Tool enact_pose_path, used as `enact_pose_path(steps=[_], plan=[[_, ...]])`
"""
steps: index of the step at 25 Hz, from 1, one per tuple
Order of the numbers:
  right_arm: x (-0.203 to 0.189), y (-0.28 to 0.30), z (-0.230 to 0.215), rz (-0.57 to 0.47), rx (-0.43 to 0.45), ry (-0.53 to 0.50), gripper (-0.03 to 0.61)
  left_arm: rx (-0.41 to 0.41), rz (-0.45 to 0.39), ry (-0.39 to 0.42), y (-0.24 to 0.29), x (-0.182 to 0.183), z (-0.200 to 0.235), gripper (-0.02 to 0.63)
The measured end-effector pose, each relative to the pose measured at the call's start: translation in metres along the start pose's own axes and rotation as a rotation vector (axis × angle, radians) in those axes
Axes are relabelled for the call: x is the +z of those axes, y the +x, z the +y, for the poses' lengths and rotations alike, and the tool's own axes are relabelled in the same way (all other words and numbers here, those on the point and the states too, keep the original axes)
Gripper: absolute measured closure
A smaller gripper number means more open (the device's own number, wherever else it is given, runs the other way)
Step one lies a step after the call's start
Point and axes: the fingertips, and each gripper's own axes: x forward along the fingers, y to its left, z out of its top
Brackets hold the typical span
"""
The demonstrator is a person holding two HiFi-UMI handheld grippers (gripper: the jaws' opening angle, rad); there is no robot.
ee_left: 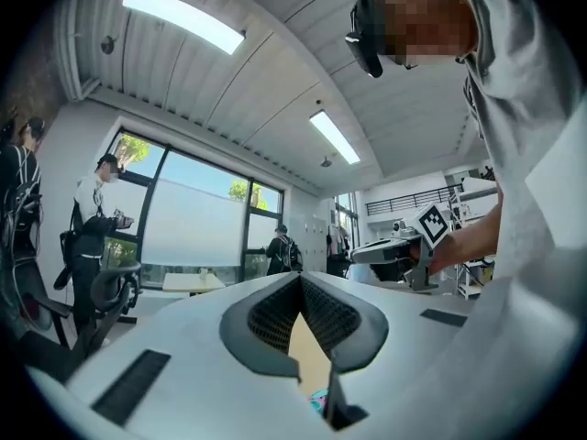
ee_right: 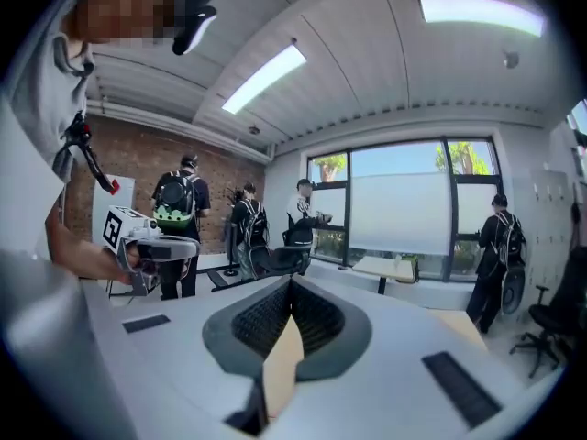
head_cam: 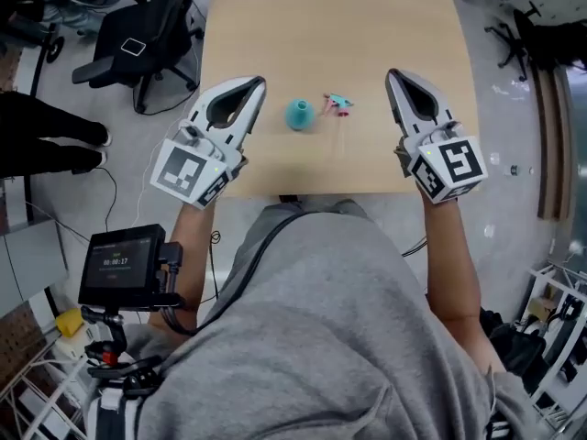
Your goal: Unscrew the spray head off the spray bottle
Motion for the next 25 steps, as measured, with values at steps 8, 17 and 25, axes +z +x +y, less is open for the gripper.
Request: enact_pose_path(steps=[8,17,25], plan=[[0.052,-0.139,0.064,-0.158,0.054,-0.047,0.574,-0.039,-0.050,0.094,-0.044,0.071,-0.118,0.611],[0.040,-0.264,0.136,-0.190,0.083,-0.082,0.574,0.008,-0.002,0.023,-0.115,0.054,-0.233,0.611],[0.035,-0.334,0.201,-0.205,0.092,-0.080,0.574,0.014,0.046,0.068,-0.181,0.070,-0.306,0.611]])
